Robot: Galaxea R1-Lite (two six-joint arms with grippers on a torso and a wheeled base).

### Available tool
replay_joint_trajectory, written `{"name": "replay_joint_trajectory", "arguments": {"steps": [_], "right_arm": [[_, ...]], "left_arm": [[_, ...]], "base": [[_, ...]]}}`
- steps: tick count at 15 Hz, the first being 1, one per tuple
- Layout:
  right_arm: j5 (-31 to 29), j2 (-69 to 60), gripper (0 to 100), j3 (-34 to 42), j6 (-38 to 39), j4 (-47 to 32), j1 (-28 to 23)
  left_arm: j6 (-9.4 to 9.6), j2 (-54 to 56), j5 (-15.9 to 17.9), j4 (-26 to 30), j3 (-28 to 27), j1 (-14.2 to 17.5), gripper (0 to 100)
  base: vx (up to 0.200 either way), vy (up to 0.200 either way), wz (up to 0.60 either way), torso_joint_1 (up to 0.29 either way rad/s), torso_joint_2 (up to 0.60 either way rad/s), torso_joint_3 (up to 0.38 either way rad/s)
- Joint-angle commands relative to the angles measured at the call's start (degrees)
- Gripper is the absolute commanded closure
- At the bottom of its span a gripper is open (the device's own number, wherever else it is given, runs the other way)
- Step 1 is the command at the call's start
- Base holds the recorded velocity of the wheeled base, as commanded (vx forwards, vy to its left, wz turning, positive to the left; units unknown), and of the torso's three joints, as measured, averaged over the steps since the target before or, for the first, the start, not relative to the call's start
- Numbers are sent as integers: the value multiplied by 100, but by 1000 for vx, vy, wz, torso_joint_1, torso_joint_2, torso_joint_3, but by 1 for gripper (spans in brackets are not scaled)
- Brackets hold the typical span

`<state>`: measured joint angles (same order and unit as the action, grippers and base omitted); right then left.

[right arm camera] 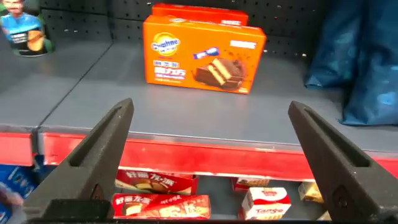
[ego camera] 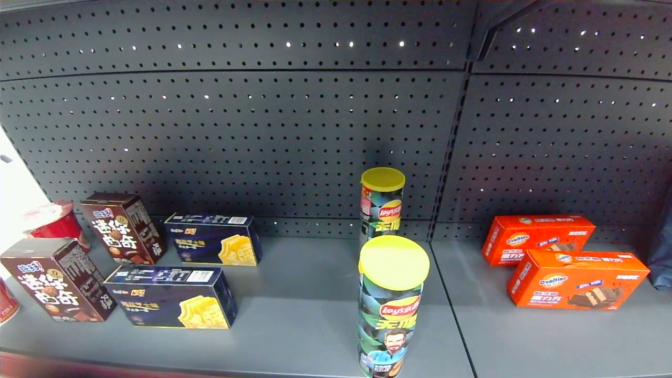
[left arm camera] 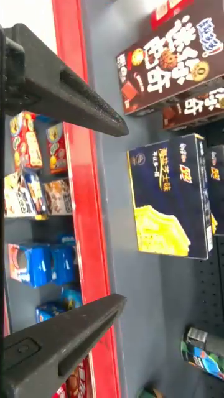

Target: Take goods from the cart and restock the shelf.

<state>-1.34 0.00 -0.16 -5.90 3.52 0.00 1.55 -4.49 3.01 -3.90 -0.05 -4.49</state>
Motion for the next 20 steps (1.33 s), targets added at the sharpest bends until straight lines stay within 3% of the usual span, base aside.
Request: {"name": "replay_joint_trajectory", "arguments": {"steps": [1,3,5,8,10,12,19,20], "right_arm": [[2,9,0,7,1,8,0],[-59,9,0,7,1,8,0],[-428,9,0,7,10,17,0],[-745,9,0,7,-43,-1,0],[-24,9,0,7,-25,8,0],[248,9,0,-11,-25,-53,0],[-24,9,0,-2,318,-36,0],[20,0,0,-11,388,-62,0]], "left_arm": [[39,-35,-11,3,5,0,0],[56,-35,-152,12,5,0,0],[100,-35,-705,12,5,0,0],[144,-35,-749,12,5,0,0],[144,-35,-591,12,5,0,0],[118,-35,59,21,5,0,0],[223,-35,156,21,5,0,0],[153,-35,121,21,5,0,0]], "base": [[0,0,0,0,0,0],[0,0,0,0,0,0],[0,0,0,0,0,0],[0,0,0,0,0,0],[0,0,0,0,0,0],[0,0,0,0,0,0],[0,0,0,0,0,0],[0,0,0,0,0,0]]}}
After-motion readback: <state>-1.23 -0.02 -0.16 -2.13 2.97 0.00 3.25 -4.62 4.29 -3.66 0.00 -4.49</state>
